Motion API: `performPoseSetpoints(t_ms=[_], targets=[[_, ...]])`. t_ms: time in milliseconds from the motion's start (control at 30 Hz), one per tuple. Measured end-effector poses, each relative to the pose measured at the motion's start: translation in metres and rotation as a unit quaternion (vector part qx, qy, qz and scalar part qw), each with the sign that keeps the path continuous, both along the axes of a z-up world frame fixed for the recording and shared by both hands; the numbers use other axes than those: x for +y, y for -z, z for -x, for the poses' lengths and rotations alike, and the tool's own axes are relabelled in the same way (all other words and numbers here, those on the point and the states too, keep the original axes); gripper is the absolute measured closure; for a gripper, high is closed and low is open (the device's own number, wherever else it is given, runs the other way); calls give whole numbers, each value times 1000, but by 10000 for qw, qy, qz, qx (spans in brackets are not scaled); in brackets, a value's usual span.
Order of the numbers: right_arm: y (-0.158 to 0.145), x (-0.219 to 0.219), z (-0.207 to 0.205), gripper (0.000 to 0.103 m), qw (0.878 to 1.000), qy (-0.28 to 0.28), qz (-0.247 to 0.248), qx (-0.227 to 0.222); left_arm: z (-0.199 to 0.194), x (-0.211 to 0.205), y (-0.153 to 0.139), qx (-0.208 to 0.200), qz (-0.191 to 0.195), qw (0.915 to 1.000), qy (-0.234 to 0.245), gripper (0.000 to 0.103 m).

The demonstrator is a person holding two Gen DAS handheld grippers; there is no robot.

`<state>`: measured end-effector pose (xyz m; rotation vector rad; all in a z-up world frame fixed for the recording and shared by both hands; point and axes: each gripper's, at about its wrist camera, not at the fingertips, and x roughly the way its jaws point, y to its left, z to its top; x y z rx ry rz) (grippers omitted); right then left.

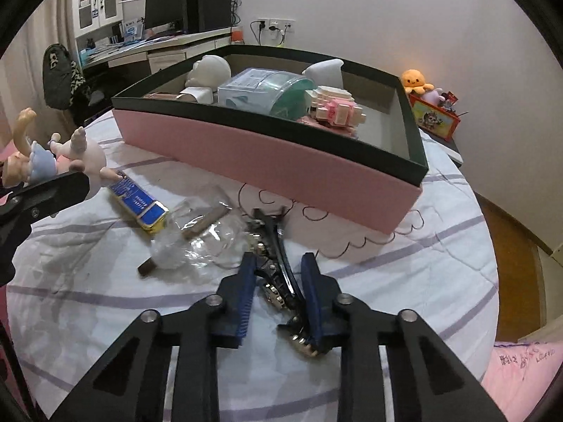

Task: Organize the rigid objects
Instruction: 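Grasp the doll with the left tool while the right tool grasps the black hair clip, then carry the doll and hair clip into the pink box and open both tools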

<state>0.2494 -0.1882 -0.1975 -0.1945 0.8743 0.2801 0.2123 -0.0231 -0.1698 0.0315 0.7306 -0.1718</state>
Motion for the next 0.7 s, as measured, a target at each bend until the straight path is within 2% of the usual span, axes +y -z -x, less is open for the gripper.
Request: performPoseSetpoints(t_ms=[67, 233, 333, 467, 600, 700], targets=[[-2, -3, 7, 84, 9998, 80, -166, -30, 3, 0, -1, -13, 22, 10000, 13, 58], [-7, -12, 29, 84, 9976, 360, -573, -124, 17, -4, -7, -111, 66, 9998, 117, 58], [-15, -16, 43, 84, 9951, 547, -740, -353, 26, -6, -15, -278, 129, 9994, 167, 58], [-48, -16, 65, 84, 9882, 522, -1134, -885, 41, -6, -36, -578, 247, 9978, 193, 58], [-97, -3, 98, 84, 9757, 349, -1304, -1728, 57, -4, -61, -985, 265, 9947, 121, 58], [-119, 6, 113, 84, 9692, 313, -1183, -2136, 69, 0, -77, -1254, 259, 9918, 21, 58]])
